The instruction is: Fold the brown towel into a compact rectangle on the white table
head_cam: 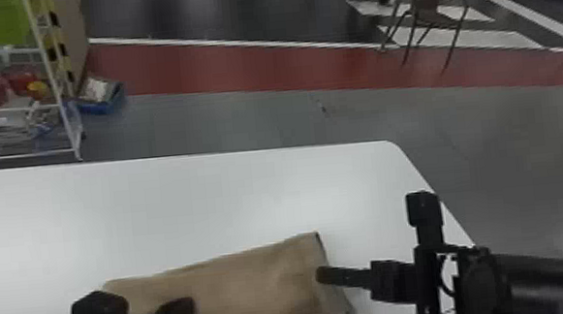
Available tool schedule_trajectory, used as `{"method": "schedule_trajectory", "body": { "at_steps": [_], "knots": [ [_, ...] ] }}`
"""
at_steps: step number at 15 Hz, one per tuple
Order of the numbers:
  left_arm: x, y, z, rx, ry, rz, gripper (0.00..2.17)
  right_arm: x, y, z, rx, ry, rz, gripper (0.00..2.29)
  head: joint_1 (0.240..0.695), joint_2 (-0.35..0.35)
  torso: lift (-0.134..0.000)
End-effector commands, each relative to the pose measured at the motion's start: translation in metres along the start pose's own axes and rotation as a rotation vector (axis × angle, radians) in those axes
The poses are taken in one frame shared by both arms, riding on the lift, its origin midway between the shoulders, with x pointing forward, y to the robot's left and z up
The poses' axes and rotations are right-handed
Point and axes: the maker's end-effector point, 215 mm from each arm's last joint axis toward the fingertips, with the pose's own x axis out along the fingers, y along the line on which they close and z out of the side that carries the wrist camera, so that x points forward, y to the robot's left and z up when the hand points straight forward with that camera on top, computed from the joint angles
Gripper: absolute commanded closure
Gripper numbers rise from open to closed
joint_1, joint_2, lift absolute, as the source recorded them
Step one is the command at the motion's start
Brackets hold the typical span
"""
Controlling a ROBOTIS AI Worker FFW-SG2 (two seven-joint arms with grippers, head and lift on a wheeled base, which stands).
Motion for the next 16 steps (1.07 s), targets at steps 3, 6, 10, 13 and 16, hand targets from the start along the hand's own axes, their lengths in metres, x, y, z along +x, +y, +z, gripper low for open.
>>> {"method": "schedule_trajectory", "body": {
  "at_steps": [3, 6, 10, 13, 16],
  "knots": [
    [0.0, -0.001, -0.002, -0.002, 0.002, -0.001, 1.72, 0.003, 0.004, -0.002, 0.01, 0.007, 0.025, 0.54, 0.695, -0.286, -0.123],
    [-0.002, -0.002, -0.001, -0.001, -0.003, -0.003, 1.72, 0.004, 0.011, -0.006, 0.019, 0.017, 0.062, 0.61, 0.695, -0.28, -0.123],
    [-0.005, -0.001, -0.002, -0.003, -0.003, -0.001, 1.72, 0.007, 0.01, -0.022, 0.042, 0.065, 0.052, 0.64, 0.695, -0.271, -0.123],
    [-0.006, -0.001, -0.004, -0.004, -0.001, -0.001, 1.72, 0.0, 0.007, -0.019, 0.029, 0.05, 0.02, 0.45, 0.695, -0.272, -0.123],
    [-0.006, -0.005, -0.003, -0.002, -0.003, -0.005, 1.72, -0.001, 0.004, -0.018, 0.032, 0.049, 0.017, 0.47, 0.695, -0.28, -0.123]
  ]
}}
